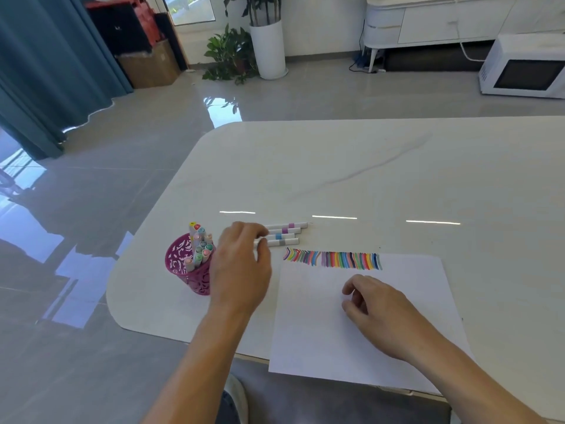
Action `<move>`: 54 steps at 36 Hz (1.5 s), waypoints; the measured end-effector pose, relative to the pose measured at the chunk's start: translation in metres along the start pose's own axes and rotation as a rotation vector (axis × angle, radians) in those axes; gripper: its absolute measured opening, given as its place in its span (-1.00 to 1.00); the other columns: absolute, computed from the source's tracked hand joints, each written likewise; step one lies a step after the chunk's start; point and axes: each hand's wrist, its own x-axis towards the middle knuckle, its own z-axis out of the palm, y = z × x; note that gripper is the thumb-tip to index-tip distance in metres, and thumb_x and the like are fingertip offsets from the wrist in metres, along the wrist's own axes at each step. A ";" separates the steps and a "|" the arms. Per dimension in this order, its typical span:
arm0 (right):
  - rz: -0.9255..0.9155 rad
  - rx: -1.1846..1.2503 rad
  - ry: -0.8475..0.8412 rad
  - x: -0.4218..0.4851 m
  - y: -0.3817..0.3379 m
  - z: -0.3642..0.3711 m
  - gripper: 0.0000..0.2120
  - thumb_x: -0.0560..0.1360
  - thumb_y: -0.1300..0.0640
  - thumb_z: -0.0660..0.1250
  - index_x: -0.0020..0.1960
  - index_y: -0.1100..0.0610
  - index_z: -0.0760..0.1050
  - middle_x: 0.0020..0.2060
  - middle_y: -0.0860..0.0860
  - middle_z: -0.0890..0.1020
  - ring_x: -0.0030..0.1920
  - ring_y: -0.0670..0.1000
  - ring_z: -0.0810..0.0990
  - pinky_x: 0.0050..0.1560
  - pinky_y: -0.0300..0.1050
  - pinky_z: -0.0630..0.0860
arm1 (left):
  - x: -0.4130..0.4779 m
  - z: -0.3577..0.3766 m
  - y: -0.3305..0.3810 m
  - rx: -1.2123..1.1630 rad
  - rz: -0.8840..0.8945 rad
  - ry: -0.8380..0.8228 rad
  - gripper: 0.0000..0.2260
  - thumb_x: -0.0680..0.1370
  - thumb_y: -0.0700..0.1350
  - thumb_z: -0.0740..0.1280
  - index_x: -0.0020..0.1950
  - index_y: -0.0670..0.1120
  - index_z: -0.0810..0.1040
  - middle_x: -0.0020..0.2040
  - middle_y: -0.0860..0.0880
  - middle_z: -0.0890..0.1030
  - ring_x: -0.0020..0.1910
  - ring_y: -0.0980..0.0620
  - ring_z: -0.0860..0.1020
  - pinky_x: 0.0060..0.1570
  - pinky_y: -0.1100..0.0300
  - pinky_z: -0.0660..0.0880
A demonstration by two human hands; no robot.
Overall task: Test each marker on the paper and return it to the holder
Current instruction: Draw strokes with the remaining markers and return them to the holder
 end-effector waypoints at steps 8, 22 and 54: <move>0.059 0.226 0.013 0.003 0.015 -0.020 -0.92 0.65 -0.02 0.31 0.14 -0.12 0.48 -0.11 -0.16 0.62 -0.09 -0.16 0.61 -0.08 -0.30 0.52 | -0.001 0.037 -0.023 0.149 -0.098 -0.453 -0.63 0.63 -0.18 0.23 0.45 -0.05 0.42 0.42 0.00 0.47 0.38 -0.04 0.41 0.32 0.00 0.41; 0.066 0.210 0.002 0.003 0.025 -0.017 -0.91 0.65 -0.05 0.29 0.14 -0.16 0.46 -0.08 -0.19 0.61 -0.07 -0.20 0.60 -0.09 -0.32 0.51 | 0.005 0.063 -0.027 0.331 -0.138 -0.341 -0.89 0.57 -0.08 0.36 0.03 -0.06 0.64 0.01 -0.01 0.56 0.08 -0.08 0.45 -0.14 0.06 0.45; -0.050 0.410 0.102 -0.001 0.017 -0.031 -0.63 0.54 -0.40 0.14 0.05 -0.18 0.53 -0.09 -0.19 0.69 -0.03 -0.19 0.65 0.00 -0.21 0.60 | -0.019 0.063 0.077 -0.803 -0.213 -0.473 -0.61 0.56 -0.27 0.37 0.21 0.19 0.52 -0.13 0.07 0.66 -0.04 0.05 0.68 0.00 0.17 0.62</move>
